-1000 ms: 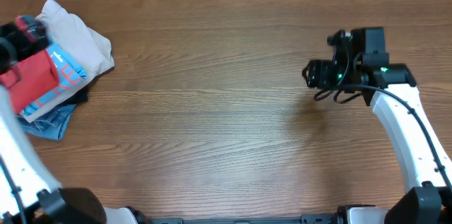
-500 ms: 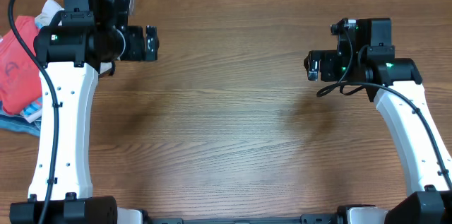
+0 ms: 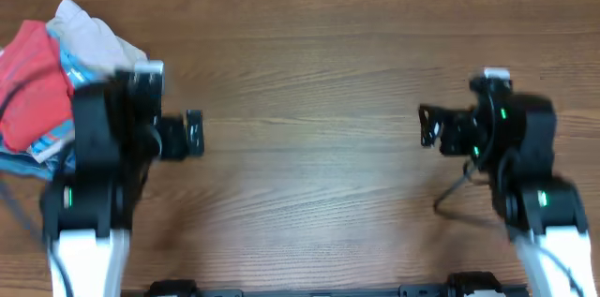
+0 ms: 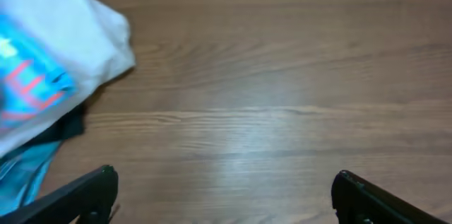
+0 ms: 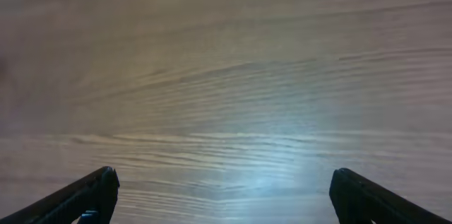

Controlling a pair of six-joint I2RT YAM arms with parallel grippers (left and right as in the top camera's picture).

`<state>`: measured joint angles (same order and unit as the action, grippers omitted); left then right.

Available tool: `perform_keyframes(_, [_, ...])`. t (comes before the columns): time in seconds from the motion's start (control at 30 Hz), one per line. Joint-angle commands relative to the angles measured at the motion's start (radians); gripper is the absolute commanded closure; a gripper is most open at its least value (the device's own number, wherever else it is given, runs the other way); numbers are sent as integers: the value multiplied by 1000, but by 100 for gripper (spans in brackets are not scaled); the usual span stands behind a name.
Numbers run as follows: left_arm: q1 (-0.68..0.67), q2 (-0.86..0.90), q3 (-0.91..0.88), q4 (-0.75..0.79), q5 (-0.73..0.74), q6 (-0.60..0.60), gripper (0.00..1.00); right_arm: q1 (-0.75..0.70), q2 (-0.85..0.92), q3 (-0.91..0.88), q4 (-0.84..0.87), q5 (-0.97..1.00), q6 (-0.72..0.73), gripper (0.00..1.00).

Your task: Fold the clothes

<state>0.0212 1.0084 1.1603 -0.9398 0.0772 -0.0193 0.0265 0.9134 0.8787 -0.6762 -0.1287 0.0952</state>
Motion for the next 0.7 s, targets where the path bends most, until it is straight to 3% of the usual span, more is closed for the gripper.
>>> perform_keyframes(0.0, [6, -174, -122, 37, -142, -79, 0, -3, -145, -64, 8, 112, 74, 0])
perform_keyframes(0.27, [6, -217, -153, -8, -166, -78, 0, -3, -162, -66, -52, 109, 74, 0])
perform_keyframes(0.67, [6, -217, -153, -36, -166, -78, 0, -3, -26, -66, -52, 109, 74, 0])
